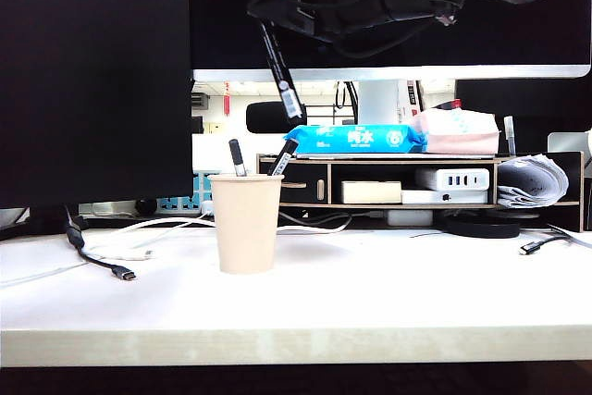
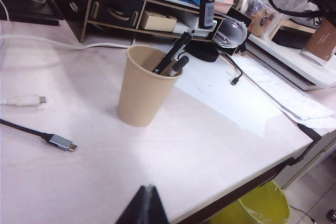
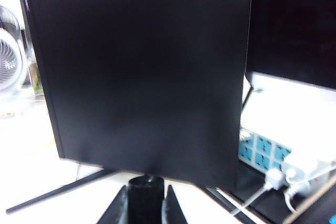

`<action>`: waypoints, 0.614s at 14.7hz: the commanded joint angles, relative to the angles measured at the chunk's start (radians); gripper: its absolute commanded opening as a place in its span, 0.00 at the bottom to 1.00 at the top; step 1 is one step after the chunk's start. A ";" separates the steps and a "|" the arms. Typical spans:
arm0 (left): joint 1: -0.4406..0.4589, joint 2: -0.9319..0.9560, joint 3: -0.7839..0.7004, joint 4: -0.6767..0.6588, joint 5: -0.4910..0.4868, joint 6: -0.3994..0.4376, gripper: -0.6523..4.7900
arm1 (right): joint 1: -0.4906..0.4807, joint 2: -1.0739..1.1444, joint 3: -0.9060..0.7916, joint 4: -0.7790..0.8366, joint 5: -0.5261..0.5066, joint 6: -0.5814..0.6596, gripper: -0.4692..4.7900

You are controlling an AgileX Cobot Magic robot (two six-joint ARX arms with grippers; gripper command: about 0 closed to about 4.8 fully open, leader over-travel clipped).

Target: Pick up the marker and insert it into the paper cup.

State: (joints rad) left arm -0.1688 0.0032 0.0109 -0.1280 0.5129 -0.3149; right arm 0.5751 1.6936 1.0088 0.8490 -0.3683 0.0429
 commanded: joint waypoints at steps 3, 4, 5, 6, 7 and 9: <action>0.002 0.000 -0.001 -0.013 0.004 0.001 0.11 | 0.042 0.053 0.004 0.069 0.041 0.017 0.09; 0.002 0.000 -0.001 -0.013 0.004 0.001 0.11 | 0.048 0.064 0.004 0.071 0.056 0.017 0.09; 0.002 0.000 -0.001 -0.013 0.004 0.001 0.11 | 0.053 0.075 0.005 0.077 0.072 0.017 0.09; 0.002 0.000 -0.001 -0.013 0.004 0.001 0.11 | 0.058 0.085 0.005 0.085 0.091 0.017 0.09; 0.002 0.000 -0.001 -0.013 0.004 0.001 0.11 | 0.059 0.093 0.005 0.094 0.090 0.018 0.09; 0.002 0.000 -0.001 -0.013 0.004 0.001 0.11 | 0.060 0.098 0.005 0.095 0.090 0.018 0.09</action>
State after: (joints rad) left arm -0.1688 0.0032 0.0109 -0.1280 0.5129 -0.3149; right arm 0.6327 1.7939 1.0077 0.9222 -0.2829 0.0574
